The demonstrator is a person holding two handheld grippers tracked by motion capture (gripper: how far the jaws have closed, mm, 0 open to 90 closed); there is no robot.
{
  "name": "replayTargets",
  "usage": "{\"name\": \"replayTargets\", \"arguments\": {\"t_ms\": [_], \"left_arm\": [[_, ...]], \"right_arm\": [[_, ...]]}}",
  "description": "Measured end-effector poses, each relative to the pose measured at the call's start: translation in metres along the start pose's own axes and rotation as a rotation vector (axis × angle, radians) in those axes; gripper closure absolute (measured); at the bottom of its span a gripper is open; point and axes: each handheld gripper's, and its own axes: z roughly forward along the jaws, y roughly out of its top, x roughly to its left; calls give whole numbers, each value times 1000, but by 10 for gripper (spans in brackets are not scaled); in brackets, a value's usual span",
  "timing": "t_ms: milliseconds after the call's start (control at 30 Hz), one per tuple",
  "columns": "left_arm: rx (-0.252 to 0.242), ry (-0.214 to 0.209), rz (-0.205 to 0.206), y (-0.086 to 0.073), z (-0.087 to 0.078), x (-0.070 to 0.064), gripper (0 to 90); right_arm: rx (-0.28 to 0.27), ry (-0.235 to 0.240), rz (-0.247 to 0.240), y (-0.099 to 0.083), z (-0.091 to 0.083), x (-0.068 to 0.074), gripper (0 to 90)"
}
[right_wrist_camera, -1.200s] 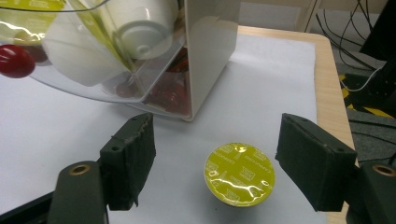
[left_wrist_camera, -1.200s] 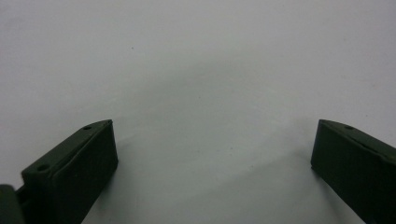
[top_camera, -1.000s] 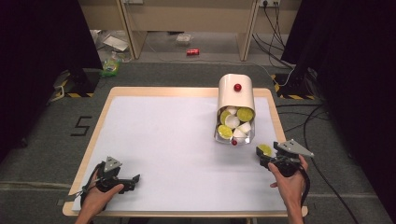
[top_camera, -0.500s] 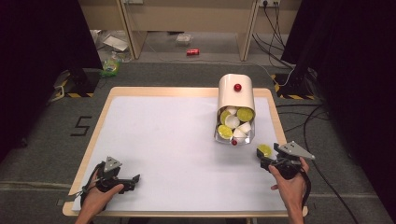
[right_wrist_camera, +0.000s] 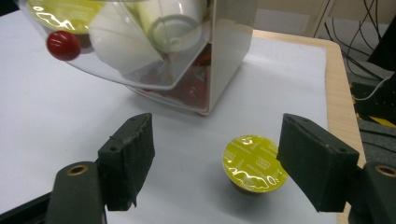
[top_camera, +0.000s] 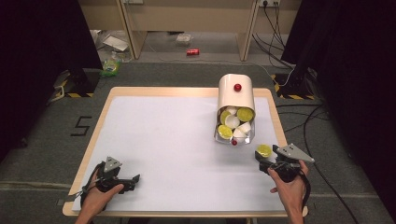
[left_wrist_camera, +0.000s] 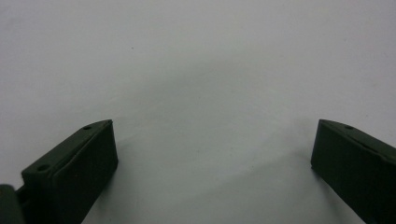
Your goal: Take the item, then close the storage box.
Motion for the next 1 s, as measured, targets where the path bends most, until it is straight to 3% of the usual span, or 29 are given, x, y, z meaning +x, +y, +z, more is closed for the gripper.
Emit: {"name": "replayTargets", "arguments": {"t_ms": [433,1000], "left_arm": [[-3,0,-2,0,0,0,0],[0,2,1,0,0,0,0]], "right_arm": [[-11,42,-26,6,-5,14,238],[-40,47,-39,13,-13,15,240]]}}
